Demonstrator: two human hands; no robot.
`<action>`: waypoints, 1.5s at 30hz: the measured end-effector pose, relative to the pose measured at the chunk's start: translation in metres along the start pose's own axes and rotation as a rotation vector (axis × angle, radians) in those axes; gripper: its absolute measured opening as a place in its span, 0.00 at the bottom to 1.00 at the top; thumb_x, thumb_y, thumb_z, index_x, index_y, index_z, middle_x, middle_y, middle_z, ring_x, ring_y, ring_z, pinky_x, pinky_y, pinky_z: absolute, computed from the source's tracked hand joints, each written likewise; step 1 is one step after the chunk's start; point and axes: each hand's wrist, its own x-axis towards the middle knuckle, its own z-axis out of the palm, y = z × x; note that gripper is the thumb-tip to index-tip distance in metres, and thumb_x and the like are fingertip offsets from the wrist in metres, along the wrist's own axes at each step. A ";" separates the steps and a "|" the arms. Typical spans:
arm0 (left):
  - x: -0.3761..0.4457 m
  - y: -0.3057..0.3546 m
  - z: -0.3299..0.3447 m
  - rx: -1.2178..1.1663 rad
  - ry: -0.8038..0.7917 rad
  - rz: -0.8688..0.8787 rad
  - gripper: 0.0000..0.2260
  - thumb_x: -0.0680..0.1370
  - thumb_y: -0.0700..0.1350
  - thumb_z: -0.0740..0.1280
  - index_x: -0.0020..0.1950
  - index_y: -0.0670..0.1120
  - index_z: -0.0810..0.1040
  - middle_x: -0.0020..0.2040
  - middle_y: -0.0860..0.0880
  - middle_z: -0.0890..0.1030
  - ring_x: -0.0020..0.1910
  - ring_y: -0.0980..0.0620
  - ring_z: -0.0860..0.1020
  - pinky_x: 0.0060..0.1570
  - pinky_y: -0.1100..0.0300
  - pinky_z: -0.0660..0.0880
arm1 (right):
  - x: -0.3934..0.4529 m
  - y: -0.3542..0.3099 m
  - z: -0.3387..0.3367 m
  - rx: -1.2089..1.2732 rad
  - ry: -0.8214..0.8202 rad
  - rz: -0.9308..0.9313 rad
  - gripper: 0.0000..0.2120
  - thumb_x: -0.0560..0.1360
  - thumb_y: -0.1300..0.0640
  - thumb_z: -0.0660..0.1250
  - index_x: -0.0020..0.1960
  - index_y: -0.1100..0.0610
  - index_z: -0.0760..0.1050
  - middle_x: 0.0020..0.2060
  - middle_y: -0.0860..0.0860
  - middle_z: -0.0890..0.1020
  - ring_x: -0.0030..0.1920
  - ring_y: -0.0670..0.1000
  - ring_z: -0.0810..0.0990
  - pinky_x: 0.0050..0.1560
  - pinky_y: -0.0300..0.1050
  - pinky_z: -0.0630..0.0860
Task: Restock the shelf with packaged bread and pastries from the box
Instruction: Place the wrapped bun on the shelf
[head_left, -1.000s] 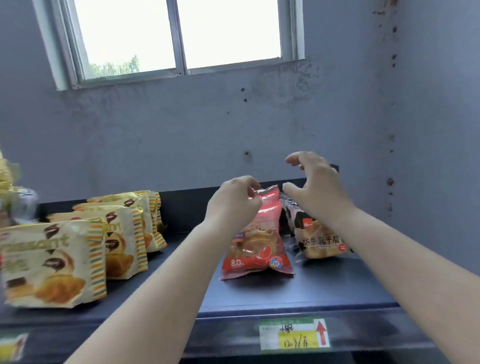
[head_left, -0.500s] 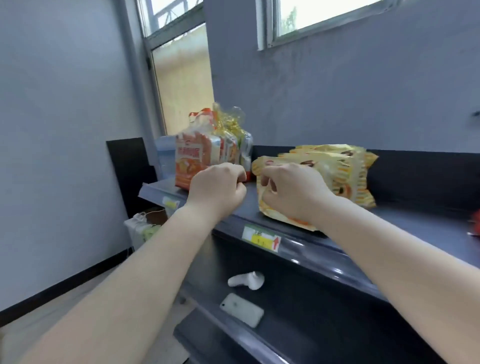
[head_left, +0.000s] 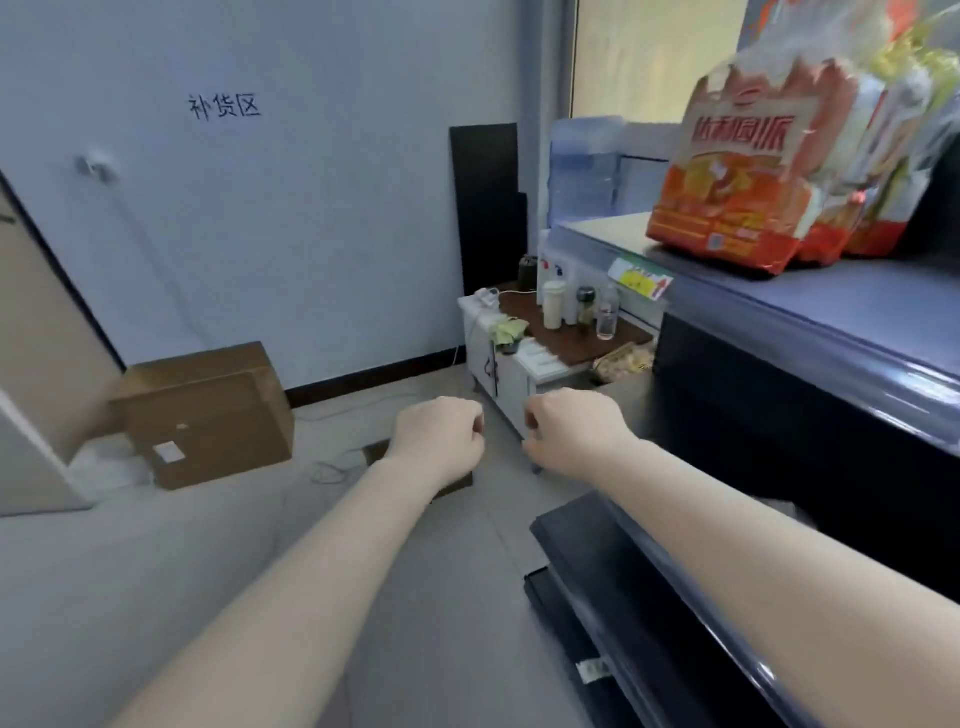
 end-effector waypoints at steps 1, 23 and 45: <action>0.004 -0.014 0.012 0.002 -0.034 -0.038 0.11 0.77 0.45 0.59 0.54 0.50 0.78 0.54 0.48 0.80 0.53 0.45 0.78 0.45 0.57 0.72 | 0.015 -0.006 0.012 0.009 -0.030 -0.019 0.05 0.76 0.53 0.60 0.45 0.54 0.68 0.47 0.52 0.79 0.44 0.55 0.75 0.38 0.43 0.68; 0.239 -0.258 0.179 0.002 -0.423 -0.442 0.13 0.78 0.39 0.58 0.60 0.46 0.76 0.59 0.46 0.78 0.58 0.44 0.76 0.53 0.54 0.73 | 0.406 -0.047 0.224 0.081 -0.529 -0.144 0.02 0.74 0.56 0.60 0.45 0.54 0.68 0.40 0.48 0.72 0.42 0.53 0.72 0.30 0.40 0.61; 0.621 -0.484 0.374 -0.299 -0.692 -0.447 0.15 0.78 0.45 0.60 0.64 0.50 0.73 0.62 0.49 0.75 0.61 0.48 0.73 0.53 0.56 0.71 | 0.805 0.019 0.415 0.264 -0.879 0.243 0.15 0.78 0.53 0.58 0.63 0.56 0.69 0.55 0.52 0.77 0.49 0.53 0.76 0.49 0.46 0.74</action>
